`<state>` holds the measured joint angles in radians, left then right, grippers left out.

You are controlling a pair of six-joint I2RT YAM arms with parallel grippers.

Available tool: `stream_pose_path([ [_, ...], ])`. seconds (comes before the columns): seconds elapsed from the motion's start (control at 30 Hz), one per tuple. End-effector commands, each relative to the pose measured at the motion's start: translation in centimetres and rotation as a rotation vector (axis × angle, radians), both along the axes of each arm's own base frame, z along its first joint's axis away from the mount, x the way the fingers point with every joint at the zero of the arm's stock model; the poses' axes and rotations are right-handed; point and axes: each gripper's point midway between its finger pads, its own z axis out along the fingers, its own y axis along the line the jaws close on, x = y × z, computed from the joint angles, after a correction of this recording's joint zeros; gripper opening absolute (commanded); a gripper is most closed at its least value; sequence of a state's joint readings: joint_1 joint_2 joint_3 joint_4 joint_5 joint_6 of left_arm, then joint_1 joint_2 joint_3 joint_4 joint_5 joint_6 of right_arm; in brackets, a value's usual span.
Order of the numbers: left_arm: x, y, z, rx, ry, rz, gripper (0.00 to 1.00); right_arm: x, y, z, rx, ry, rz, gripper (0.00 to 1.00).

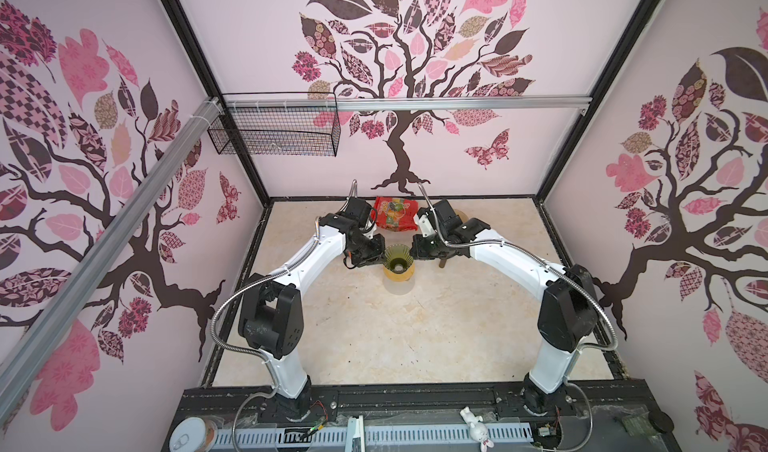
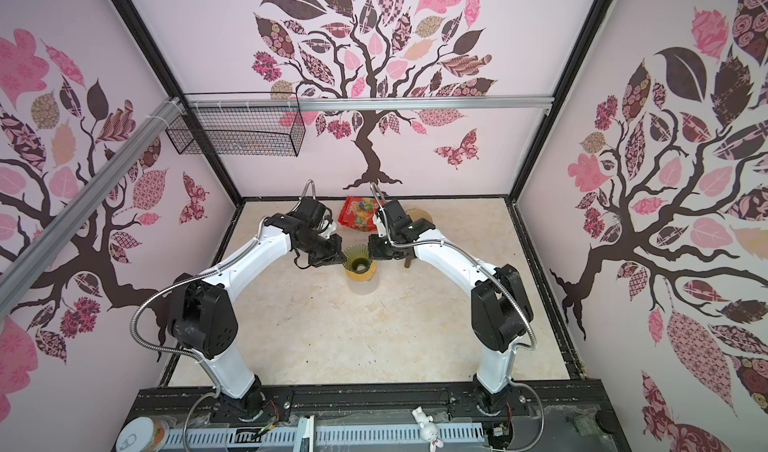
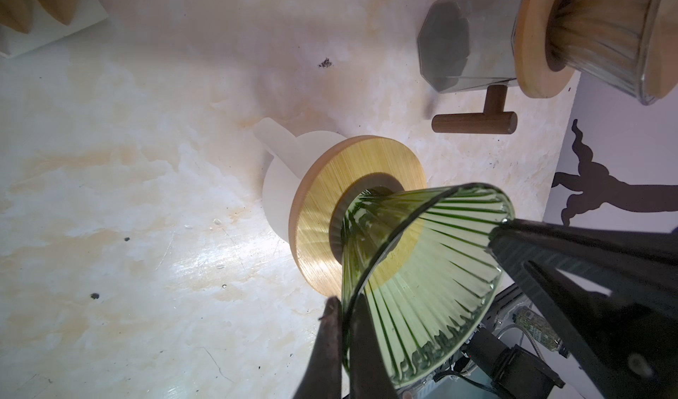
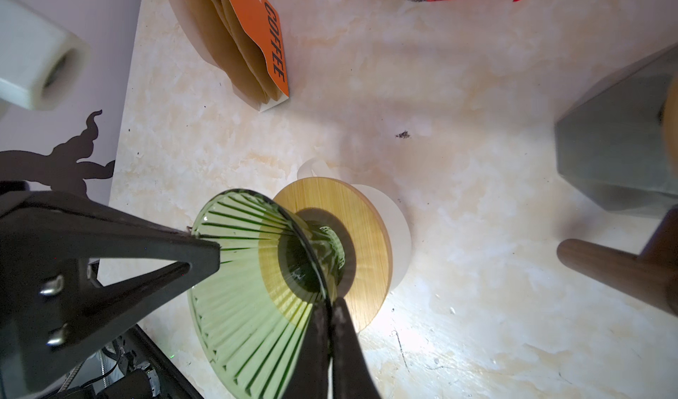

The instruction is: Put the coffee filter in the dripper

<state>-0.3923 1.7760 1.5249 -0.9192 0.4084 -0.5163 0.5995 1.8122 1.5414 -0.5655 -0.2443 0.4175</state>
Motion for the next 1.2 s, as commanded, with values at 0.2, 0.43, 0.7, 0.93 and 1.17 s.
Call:
stream_pose_path([
  [0.2, 0.3, -1.1, -0.2, -0.005, 0.016, -0.039, 0.00, -0.9, 0.3, -3.6, -0.085, 0.085, 0.052, 0.00],
  [0.43, -0.2, -0.8, -2.5, 0.028, 0.061, -0.050, 0.00, -1.6, 0.1, -5.9, -0.088, 0.132, 0.055, 0.00],
  [0.7, -1.6, -0.7, -5.1, 0.033, 0.104, -0.024, 0.00, -2.5, 0.0, -7.3, -0.068, 0.154, 0.058, 0.00],
  [0.93, -1.4, -0.9, -4.6, 0.016, 0.097, -0.021, 0.00, -2.3, -0.1, -6.8, -0.050, 0.149, 0.053, 0.00],
  [1.17, -0.1, -2.1, -2.8, -0.009, 0.073, -0.035, 0.00, -0.9, -2.6, -4.3, -0.032, 0.079, -0.042, 0.00],
])
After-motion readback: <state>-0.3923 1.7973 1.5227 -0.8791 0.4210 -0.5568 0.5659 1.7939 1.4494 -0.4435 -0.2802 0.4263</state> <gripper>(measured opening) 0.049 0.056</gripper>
